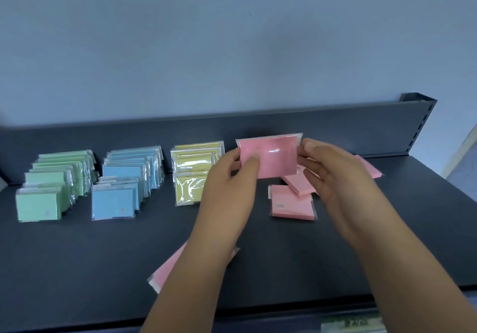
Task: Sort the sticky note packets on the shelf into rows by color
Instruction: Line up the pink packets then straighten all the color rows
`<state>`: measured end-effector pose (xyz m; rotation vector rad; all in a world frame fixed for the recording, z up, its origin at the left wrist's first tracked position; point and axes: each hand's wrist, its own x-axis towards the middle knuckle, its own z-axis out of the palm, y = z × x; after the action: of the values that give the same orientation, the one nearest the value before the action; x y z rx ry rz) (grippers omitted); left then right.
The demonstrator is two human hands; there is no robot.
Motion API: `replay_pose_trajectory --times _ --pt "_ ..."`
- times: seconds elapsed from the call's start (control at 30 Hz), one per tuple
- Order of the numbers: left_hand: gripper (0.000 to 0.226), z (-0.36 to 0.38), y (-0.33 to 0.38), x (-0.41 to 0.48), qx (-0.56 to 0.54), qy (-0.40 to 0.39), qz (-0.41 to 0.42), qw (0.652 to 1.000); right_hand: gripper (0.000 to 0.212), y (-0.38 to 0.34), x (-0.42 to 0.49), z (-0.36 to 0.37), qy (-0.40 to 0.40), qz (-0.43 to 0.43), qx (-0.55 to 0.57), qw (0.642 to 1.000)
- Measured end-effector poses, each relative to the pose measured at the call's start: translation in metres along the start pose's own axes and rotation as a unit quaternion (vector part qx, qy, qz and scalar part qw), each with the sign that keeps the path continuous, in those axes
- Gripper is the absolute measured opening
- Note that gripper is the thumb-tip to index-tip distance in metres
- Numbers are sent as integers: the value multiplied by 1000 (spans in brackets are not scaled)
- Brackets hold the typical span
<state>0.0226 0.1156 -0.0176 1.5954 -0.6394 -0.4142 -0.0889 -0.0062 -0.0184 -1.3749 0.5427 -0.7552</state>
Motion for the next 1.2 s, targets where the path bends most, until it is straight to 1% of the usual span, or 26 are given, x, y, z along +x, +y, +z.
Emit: replay_pose_trajectory --times 0.03,0.07,0.13,0.17,0.3,0.37,0.4,0.5,0.53,0.6,0.63,0.73,0.83,0.93,1.03,1.07,1.13,1.2 --pt "21 1 0 4 1 4 -10 1000 23 -2 5 -4 1 1 -6 1000" --pt "20 2 0 7 3 9 -18 1000 29 -5 9 -7 3 8 -11 1000" --pt "26 8 2 16 11 23 -29 999 51 -12 22 -15 3 32 -30 999" --pt "32 12 4 20 13 32 -34 999 57 -15 28 -20 -4 41 -45 998" --pt "46 33 12 39 28 63 -57 996 68 -23 53 -39 -49 55 -95 993" --pt "57 44 12 52 33 79 -75 994 66 -24 67 -48 -71 60 -116 989" --pt "57 50 12 57 42 82 -81 992 67 -24 74 -52 -80 63 -132 986" --pt "53 63 7 72 54 91 -108 989 84 -21 95 -61 -108 71 -173 976" --pt "52 66 4 77 54 95 -122 987 87 -19 100 -62 -115 76 -182 974" --pt "51 70 -3 83 59 106 -151 981 84 -14 110 -64 -132 93 -193 968" --pt "50 71 -6 85 62 112 -160 979 78 -12 115 -63 -143 103 -199 964" --pt "46 74 -17 87 73 116 -181 974 56 -4 121 -61 -171 118 -229 951" --pt "49 72 -22 89 92 128 -174 972 32 2 125 -59 -170 107 -239 950" --pt "49 70 -22 90 100 136 -166 972 38 6 124 -57 -168 117 -226 952" --pt "49 70 -23 89 116 127 -161 972 30 9 124 -59 -163 114 -230 953" --pt "48 70 -23 88 138 120 -155 971 29 8 123 -59 -160 111 -238 952" --pt "48 69 -21 84 218 94 -142 961 36 3 120 -58 -149 99 -272 946" --pt "52 69 -18 81 295 66 -132 944 43 -5 115 -59 -112 66 -322 938"
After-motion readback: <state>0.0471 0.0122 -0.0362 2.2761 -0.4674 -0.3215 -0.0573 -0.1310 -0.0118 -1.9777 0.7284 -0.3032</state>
